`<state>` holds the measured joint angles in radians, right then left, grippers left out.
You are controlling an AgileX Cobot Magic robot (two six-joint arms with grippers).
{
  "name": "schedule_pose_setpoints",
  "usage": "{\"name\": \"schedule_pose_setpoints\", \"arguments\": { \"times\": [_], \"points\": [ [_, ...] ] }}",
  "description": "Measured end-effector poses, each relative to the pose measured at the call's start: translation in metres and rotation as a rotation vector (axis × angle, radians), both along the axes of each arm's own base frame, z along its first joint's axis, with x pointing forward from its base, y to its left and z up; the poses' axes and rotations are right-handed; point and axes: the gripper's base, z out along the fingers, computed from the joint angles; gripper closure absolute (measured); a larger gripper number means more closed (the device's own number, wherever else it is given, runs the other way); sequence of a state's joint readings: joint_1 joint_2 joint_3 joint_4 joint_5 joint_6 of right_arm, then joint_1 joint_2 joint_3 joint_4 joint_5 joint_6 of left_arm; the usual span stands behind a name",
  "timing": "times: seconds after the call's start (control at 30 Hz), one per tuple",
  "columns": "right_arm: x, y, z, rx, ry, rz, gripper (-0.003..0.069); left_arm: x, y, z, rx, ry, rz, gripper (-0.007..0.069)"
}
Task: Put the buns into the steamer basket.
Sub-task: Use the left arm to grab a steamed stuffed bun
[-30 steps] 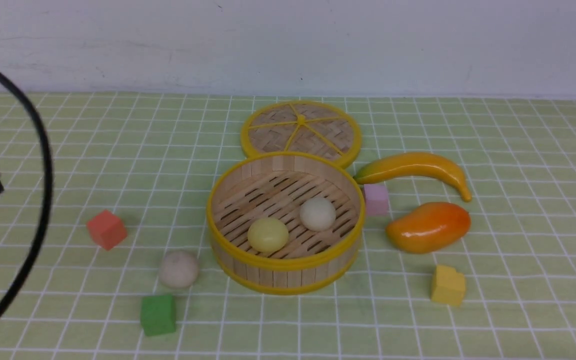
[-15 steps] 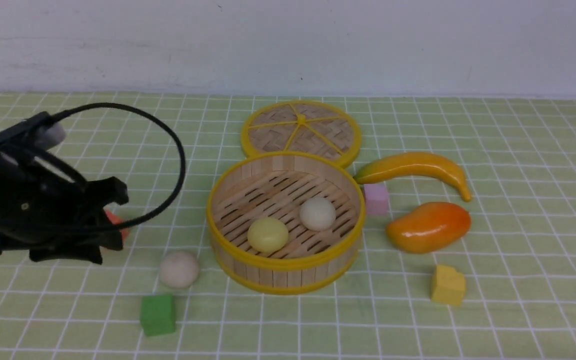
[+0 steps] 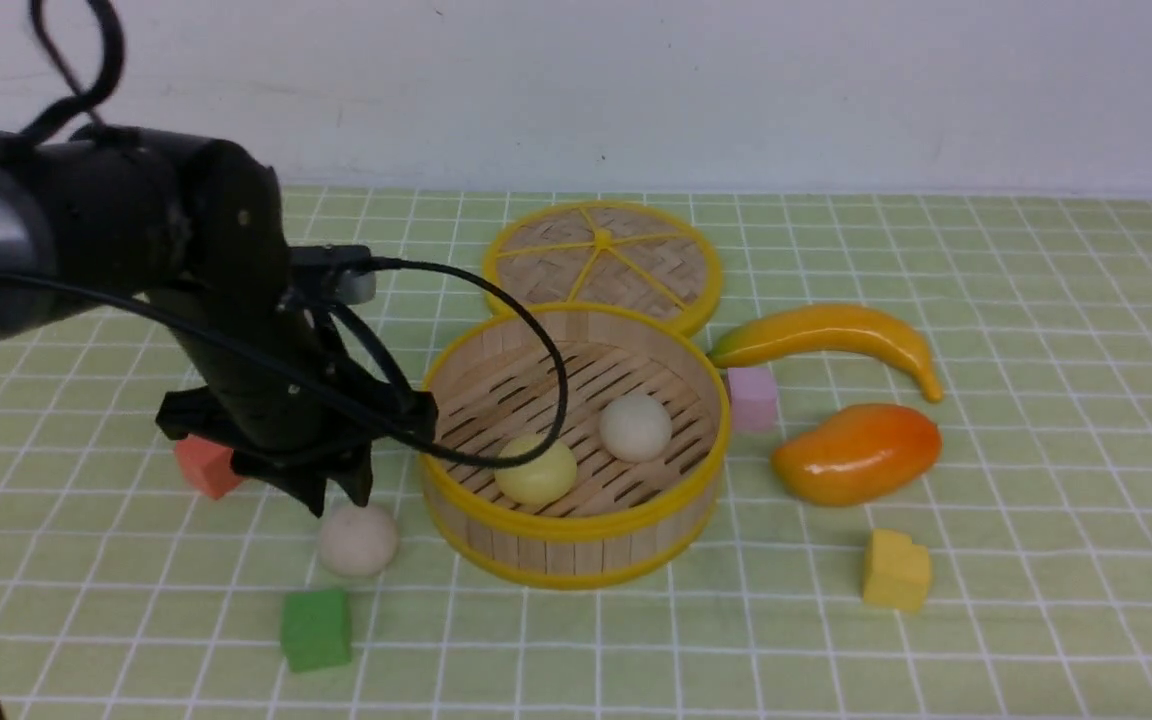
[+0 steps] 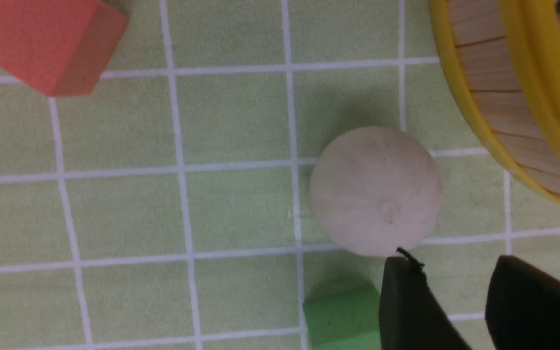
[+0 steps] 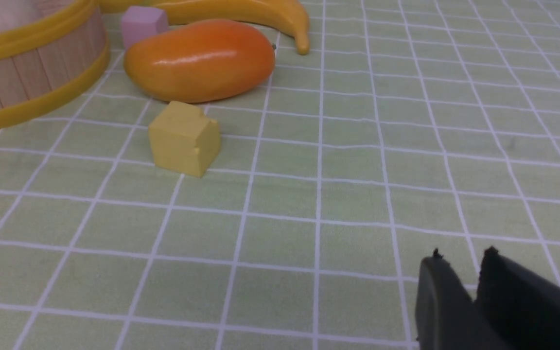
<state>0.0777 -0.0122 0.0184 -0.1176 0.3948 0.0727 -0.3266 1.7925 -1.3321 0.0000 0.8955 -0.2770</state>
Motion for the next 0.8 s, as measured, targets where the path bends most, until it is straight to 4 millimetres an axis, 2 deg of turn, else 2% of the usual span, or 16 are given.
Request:
{"name": "schedule_pose_setpoints", "arguments": {
  "times": [0.37,0.67,0.8],
  "points": [
    [0.000,0.000,0.000,-0.001,0.000,0.000,0.0522,0.014,-0.002,-0.037,0.044,0.047,-0.001,0.0386],
    [0.000,0.000,0.000,-0.001,0.000,0.000,0.0508,0.018,-0.004,-0.050,0.047,0.064,0.001,0.0386],
    [0.000,0.000,0.000,-0.001,0.000,0.000,0.0503,0.018,-0.004,-0.050,0.047,0.067,0.001,0.0393]
  ]
}}
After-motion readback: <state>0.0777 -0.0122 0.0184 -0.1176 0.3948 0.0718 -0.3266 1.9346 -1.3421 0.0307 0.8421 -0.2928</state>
